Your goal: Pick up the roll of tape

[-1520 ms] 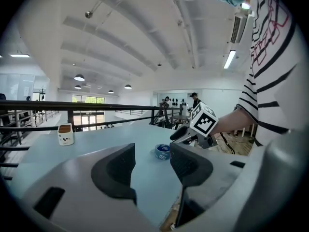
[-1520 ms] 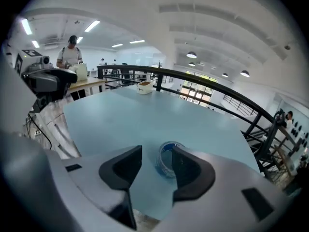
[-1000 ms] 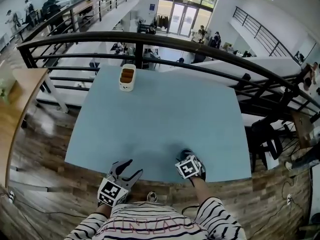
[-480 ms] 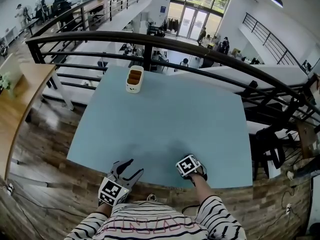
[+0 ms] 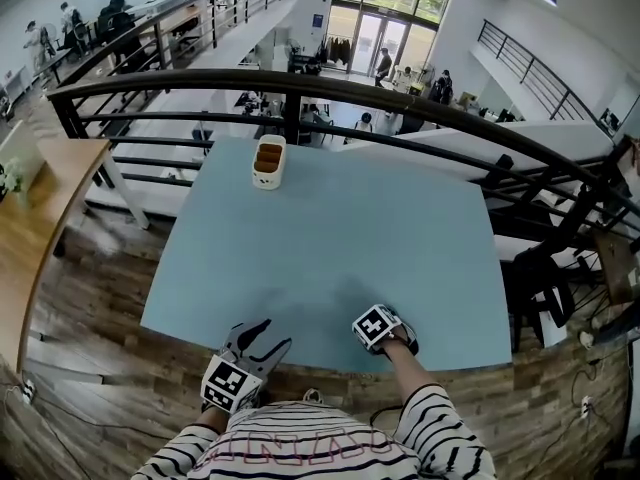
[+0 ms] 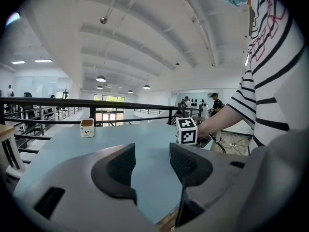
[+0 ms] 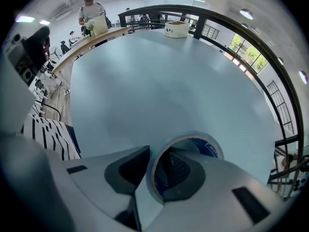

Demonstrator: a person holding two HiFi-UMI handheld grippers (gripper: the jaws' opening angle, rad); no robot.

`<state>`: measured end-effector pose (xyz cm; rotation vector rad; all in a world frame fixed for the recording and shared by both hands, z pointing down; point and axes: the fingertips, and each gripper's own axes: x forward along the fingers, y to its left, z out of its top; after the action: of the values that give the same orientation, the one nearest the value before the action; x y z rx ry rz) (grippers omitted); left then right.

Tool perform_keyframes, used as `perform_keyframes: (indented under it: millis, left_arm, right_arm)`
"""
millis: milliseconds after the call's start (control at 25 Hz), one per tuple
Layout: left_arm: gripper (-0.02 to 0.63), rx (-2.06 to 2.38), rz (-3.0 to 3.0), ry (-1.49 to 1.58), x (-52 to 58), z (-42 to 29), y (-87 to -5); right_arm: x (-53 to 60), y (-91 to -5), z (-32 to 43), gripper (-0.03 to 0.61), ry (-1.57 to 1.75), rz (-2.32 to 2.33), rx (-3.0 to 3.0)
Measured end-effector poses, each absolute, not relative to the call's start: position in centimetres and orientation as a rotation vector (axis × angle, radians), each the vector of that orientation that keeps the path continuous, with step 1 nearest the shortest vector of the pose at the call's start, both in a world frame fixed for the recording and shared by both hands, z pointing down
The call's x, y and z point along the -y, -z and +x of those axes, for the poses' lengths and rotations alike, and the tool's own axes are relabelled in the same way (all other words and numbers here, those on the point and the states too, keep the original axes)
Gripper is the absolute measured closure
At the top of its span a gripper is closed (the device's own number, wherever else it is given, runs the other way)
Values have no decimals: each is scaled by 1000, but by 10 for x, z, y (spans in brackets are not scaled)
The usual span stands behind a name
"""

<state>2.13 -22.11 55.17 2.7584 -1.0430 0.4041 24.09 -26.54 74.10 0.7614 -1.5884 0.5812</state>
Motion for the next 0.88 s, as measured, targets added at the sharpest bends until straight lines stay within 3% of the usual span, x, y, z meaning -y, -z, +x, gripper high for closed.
perform_keyframes:
  millis: [880]
  left_arm:
    - [407,870,2855,-446,236,1,-542]
  right_arm:
    - [273,-643,226,508,-499,1427,1818]
